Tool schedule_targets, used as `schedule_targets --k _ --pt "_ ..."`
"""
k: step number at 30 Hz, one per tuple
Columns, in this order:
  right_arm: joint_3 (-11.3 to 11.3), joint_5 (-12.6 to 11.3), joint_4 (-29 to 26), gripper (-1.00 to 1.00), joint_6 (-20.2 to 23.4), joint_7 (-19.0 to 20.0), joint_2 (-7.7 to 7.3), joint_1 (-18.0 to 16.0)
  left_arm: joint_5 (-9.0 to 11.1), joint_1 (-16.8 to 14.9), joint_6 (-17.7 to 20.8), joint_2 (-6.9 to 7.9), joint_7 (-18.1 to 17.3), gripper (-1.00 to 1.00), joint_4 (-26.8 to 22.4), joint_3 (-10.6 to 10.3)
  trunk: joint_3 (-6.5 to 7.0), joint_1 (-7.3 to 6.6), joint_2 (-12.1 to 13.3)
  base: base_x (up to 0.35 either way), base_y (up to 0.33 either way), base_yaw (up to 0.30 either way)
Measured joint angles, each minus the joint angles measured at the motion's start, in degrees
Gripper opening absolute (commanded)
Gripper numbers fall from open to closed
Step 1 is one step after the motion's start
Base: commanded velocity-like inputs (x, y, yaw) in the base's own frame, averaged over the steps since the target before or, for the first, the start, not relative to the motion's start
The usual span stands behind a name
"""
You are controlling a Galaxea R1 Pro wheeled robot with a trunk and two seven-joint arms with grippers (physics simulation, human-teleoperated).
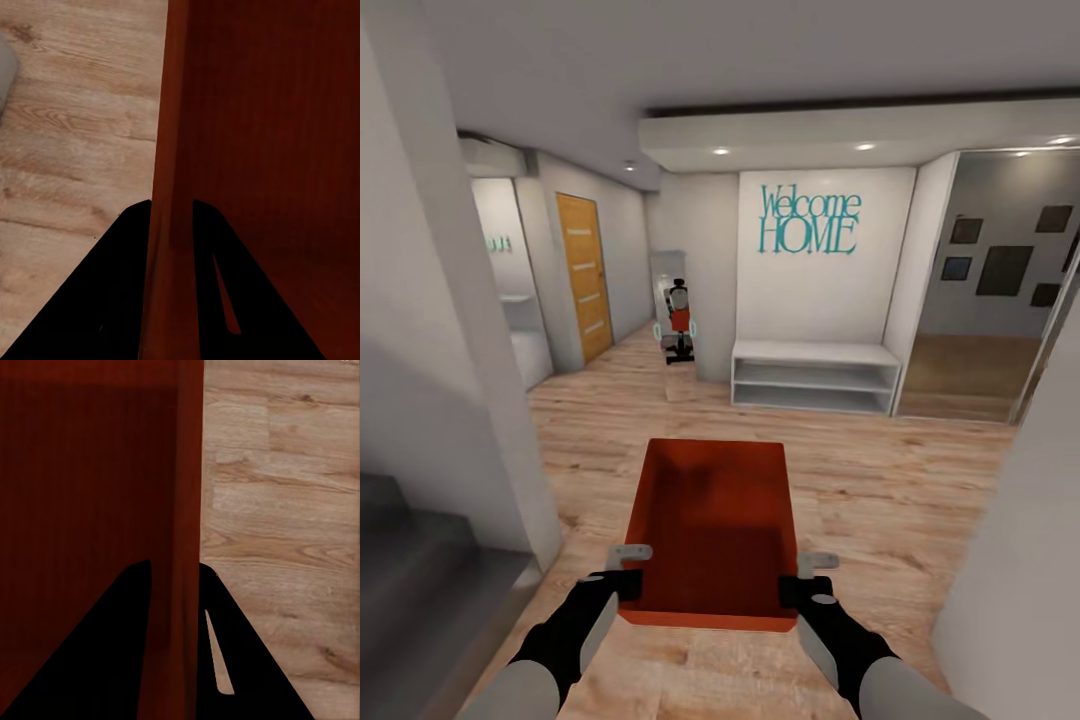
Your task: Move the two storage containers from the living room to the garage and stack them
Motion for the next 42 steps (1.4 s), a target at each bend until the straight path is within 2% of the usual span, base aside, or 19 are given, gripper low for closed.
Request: schedule_targets --k 6,16,42 --pt "-0.23 0.09 -0.01 -1.0 0.0 0.98 -0.63 -0.01 0.03 0.01 -0.01 -0.62 0.9 -1.0 0.0 -0.14 0.0 0.0 0.0 0.323 0.0 0.253" --pt "-0.11 0.13 0.02 -1.0 0.01 -0.23 0.24 -0.01 0.02 0.01 0.01 0.25 -0.35 -1.0 -0.01 0.04 0.0 0.0 0.0 0.323 0.0 0.244" --pt "-0.01 -0.01 0.0 -1.0 -0.05 -0.21 0.14 0.0 0.0 0.0 -0.01 0.15 -0.2 -1.0 -0.04 -0.01 0.0 0.0 0.0 0.323 0.0 0.007"
